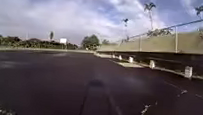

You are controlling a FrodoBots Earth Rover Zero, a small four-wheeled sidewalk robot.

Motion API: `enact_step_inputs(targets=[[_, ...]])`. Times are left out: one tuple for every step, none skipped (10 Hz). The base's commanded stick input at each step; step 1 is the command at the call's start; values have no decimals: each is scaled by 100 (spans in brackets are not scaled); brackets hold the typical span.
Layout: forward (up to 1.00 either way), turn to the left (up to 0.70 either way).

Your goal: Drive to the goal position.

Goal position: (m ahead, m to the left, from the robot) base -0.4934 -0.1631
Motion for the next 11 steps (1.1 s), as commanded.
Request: enact_step_inputs(targets=[[70, 0], [70, 0], [70, 0], [70, 0], [70, 0], [70, 0], [70, 0], [70, 0], [70, 0], [70, 0], [70, 0]])
